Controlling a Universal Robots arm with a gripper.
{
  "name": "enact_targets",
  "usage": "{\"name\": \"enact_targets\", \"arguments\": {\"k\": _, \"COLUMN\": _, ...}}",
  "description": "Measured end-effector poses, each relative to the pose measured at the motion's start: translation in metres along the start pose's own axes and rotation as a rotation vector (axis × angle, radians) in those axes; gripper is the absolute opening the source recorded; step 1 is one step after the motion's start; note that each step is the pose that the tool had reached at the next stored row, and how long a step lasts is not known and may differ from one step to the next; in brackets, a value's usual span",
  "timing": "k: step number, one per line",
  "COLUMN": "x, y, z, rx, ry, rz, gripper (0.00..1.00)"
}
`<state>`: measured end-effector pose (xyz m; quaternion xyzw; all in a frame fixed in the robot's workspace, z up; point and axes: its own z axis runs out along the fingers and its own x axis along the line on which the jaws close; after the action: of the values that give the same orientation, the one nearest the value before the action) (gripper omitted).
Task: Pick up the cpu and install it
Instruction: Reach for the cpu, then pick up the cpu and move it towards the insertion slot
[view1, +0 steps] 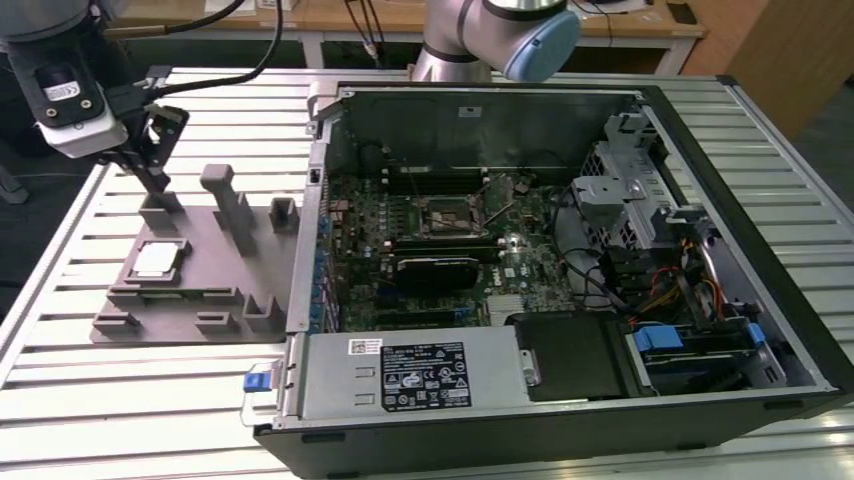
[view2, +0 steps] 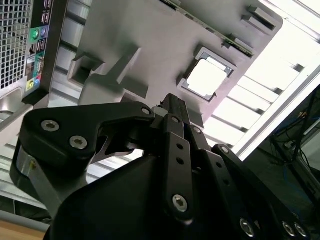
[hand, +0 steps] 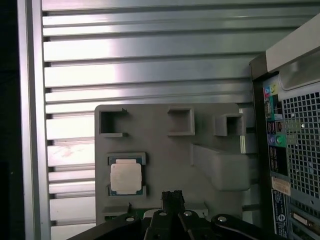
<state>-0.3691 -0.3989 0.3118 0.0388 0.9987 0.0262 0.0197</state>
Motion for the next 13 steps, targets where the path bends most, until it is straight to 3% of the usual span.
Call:
{"name": "enact_targets", "arguments": {"k": 8, "x": 0.0105, "y": -0.0006, "z": 0.0087, "rx": -0.0001, "ry": -0.0001, "rz": 0.000, "gripper": 0.11}}
{"name": "enact_targets", "arguments": {"k": 13, "x": 0.0126, "y": -0.0008, "z": 0.0096, "rx": 0.0001, "ry": 0.0001, "rz": 0.000, "gripper": 0.11}}
